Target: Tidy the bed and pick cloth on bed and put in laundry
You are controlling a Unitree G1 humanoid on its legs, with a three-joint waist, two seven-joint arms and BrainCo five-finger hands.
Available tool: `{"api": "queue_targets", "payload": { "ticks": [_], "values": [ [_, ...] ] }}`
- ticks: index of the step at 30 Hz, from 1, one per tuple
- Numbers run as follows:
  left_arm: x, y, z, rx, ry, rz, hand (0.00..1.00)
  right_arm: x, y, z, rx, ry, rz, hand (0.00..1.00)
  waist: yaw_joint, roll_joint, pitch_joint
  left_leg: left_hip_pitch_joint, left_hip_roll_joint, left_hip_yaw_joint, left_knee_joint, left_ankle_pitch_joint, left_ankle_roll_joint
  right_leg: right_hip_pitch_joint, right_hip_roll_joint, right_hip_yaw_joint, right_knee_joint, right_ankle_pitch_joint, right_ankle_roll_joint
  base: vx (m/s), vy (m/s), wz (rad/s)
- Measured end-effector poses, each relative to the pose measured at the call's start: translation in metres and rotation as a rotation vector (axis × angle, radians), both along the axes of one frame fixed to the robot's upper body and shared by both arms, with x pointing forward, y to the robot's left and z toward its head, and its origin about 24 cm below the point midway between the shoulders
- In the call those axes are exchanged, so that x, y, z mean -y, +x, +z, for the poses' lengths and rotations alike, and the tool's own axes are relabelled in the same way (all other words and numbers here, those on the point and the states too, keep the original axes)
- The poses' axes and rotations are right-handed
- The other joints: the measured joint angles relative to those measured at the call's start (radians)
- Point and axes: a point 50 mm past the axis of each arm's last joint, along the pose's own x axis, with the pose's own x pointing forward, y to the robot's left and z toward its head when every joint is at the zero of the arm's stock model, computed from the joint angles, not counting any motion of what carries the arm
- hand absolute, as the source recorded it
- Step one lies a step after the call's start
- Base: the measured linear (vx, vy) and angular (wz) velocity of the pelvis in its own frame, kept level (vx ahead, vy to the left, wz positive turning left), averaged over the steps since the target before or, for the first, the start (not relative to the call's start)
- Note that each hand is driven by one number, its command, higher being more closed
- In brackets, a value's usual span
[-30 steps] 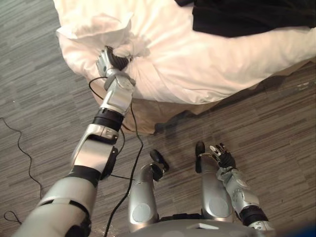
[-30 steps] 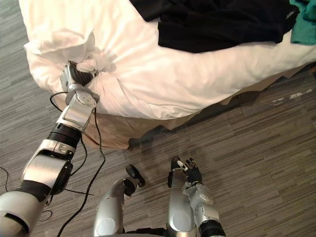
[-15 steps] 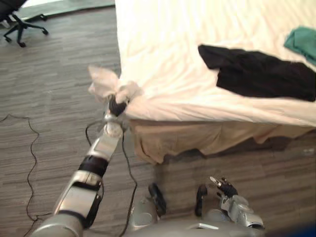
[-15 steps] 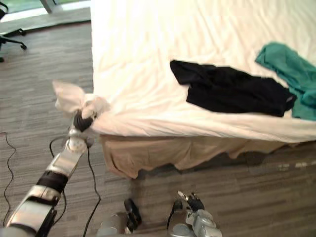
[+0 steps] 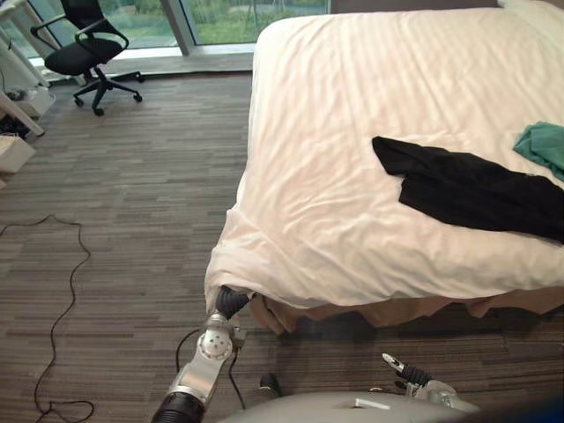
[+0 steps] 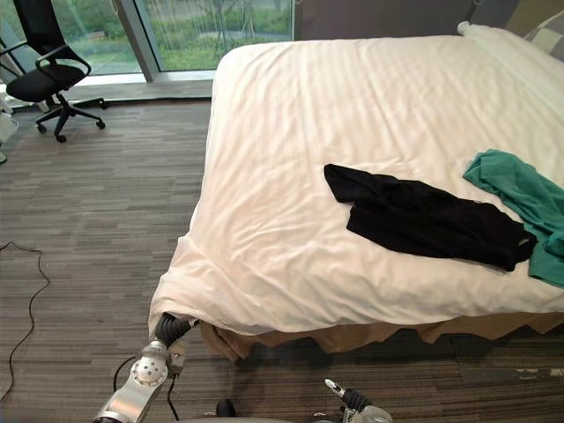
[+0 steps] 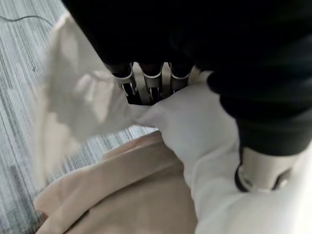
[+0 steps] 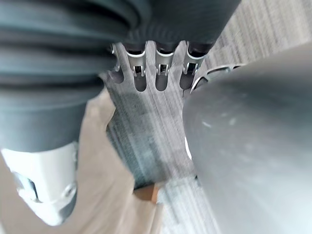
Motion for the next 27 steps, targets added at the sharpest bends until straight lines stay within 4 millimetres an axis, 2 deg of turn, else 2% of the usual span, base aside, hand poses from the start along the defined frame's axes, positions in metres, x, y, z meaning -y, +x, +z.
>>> {"api": "queue_targets", "payload": {
  "ticks": [2, 4, 6, 7, 9, 12, 15, 17, 21, 27],
  "values": [
    [-0.005, -0.007, -0.009, -0.036, -0.015, 0.057, 0.0, 0.0, -0.002, -0.001, 0.001, 0.009, -0.003, 0.0, -0.002, -0.004, -0.003, 0.013, -0.005, 0.0, -0.013, 0.003, 0.0, 0.005, -0.004, 0.001, 0.0, 0.0, 0.001, -0.02, 0.024, -0.09],
    [-0.017, -0.036, -0.036, -0.196, -0.025, 0.173, 0.0, 0.0, -0.004, -0.001, 0.006, 0.022, -0.022, 0.0, -0.001, -0.005, -0.003, 0.013, -0.01, -0.001, -0.013, 0.004, 0.001, 0.004, -0.009, 0.0, 0.0, 0.002, 0.005, 0.0, 0.0, 0.0],
    [-0.033, -0.095, -0.064, -0.442, -0.026, 0.319, 0.0, -0.001, -0.005, -0.002, 0.014, 0.031, -0.042, 0.0, 0.002, -0.014, 0.0, 0.016, -0.012, -0.004, -0.014, 0.005, 0.002, 0.006, -0.01, 0.0, -0.003, 0.002, 0.006, -0.03, 0.007, 0.04],
    [-0.034, -0.109, -0.067, -0.484, -0.035, 0.34, 0.0, -0.001, -0.007, -0.002, 0.013, 0.031, -0.047, 0.0, 0.002, -0.017, 0.001, 0.019, -0.012, -0.003, -0.014, 0.005, 0.002, 0.007, -0.01, 0.0, -0.004, 0.002, 0.006, -0.04, -0.004, 0.03],
    [-0.033, -0.152, -0.075, -0.603, -0.111, 0.391, 0.0, 0.0, -0.013, -0.004, 0.002, 0.026, -0.085, 0.0, 0.017, -0.021, -0.001, 0.028, -0.015, -0.006, -0.019, 0.006, 0.004, 0.021, -0.012, -0.001, -0.008, 0.002, 0.006, -0.04, -0.005, 0.06],
    [-0.034, -0.162, -0.076, -0.644, -0.138, 0.377, 0.0, -0.001, -0.014, -0.004, 0.007, 0.02, -0.123, 0.0, 0.029, -0.019, 0.0, 0.031, -0.02, -0.009, -0.021, 0.014, 0.006, 0.035, -0.014, -0.001, -0.025, -0.001, 0.017, -0.08, -0.009, 0.05],
    [-0.035, -0.162, -0.077, -0.712, -0.095, 0.26, 0.0, -0.004, -0.013, -0.005, 0.024, 0.021, -0.161, 0.0, 0.021, -0.009, -0.002, 0.037, -0.015, -0.003, -0.022, 0.02, 0.005, 0.035, -0.011, 0.004, -0.025, 0.0, 0.021, -0.09, -0.011, -0.09],
    [-0.034, -0.162, -0.078, -0.729, -0.084, 0.242, 0.0, -0.004, -0.015, -0.005, 0.022, 0.013, -0.179, 0.0, 0.015, 0.002, -0.013, 0.044, -0.014, 0.004, -0.022, 0.02, 0.005, 0.036, -0.01, 0.02, -0.026, 0.0, 0.022, -0.06, 0.012, -0.14],
    [-0.029, -0.153, -0.079, -0.637, -0.171, 0.374, 0.0, -0.002, -0.02, -0.005, 0.024, -0.007, -0.297, 0.0, 0.007, -0.002, -0.019, 0.045, -0.013, 0.025, -0.022, 0.018, 0.005, 0.032, -0.008, 0.038, -0.038, 0.011, 0.027, -0.02, 0.023, -0.13],
    [-0.018, -0.142, -0.078, -0.526, -0.304, 0.478, 0.0, -0.005, -0.03, -0.007, -0.002, -0.053, -0.519, 0.0, 0.007, -0.017, -0.032, 0.058, -0.014, 0.062, -0.022, 0.003, 0.001, 0.032, -0.003, 0.073, -0.057, 0.026, 0.027, 0.04, 0.022, -0.18]
  ]
}}
